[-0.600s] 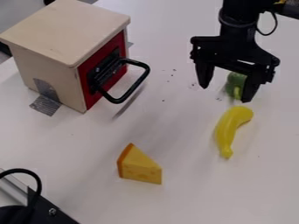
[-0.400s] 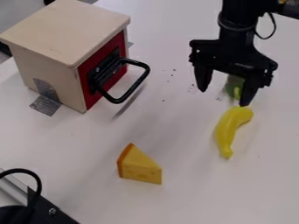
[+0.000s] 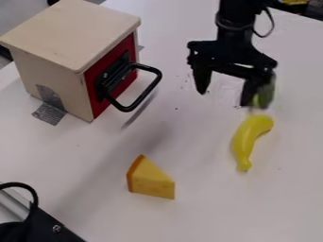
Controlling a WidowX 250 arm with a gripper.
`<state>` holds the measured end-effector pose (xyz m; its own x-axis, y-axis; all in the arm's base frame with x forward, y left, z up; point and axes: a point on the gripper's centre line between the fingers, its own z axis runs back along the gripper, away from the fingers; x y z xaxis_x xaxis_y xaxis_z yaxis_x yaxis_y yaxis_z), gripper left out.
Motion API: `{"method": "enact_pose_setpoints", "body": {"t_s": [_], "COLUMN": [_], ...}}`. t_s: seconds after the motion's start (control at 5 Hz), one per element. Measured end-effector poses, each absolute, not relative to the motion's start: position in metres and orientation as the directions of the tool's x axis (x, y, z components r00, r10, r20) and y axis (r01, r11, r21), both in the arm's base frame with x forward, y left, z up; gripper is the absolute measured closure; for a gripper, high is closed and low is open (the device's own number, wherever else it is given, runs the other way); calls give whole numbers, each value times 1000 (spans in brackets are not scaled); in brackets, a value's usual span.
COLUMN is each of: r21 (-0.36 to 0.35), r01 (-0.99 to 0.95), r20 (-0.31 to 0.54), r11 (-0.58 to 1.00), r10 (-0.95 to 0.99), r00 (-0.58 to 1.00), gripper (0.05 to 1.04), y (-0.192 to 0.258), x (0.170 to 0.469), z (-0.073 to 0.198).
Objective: Open the drawer
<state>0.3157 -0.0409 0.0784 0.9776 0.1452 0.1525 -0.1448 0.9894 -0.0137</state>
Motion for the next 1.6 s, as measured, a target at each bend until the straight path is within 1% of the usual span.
{"method": "enact_pose_setpoints", "body": {"t_s": [0.2,0.4,0.6,1.0,1.2,1.4,1.6], "r21": [19,29,42,48,72,88,94], "r01": [-190,-208,-214,-200,-206,-205,-208], "r20": [163,207,243,158,118,101,87], "r11": [982,978,976,979,976,975,974], "r10": [185,197,198,190,196,196,200], "r00": [969,958,950,969,973,975,976], "gripper": [83,83,83,83,83,118,241], "y": [-5,29,50,50,51,53,53], "x": [317,313,315,314,312,310,309], "z": [75,79,81,46,29,21,16]}}
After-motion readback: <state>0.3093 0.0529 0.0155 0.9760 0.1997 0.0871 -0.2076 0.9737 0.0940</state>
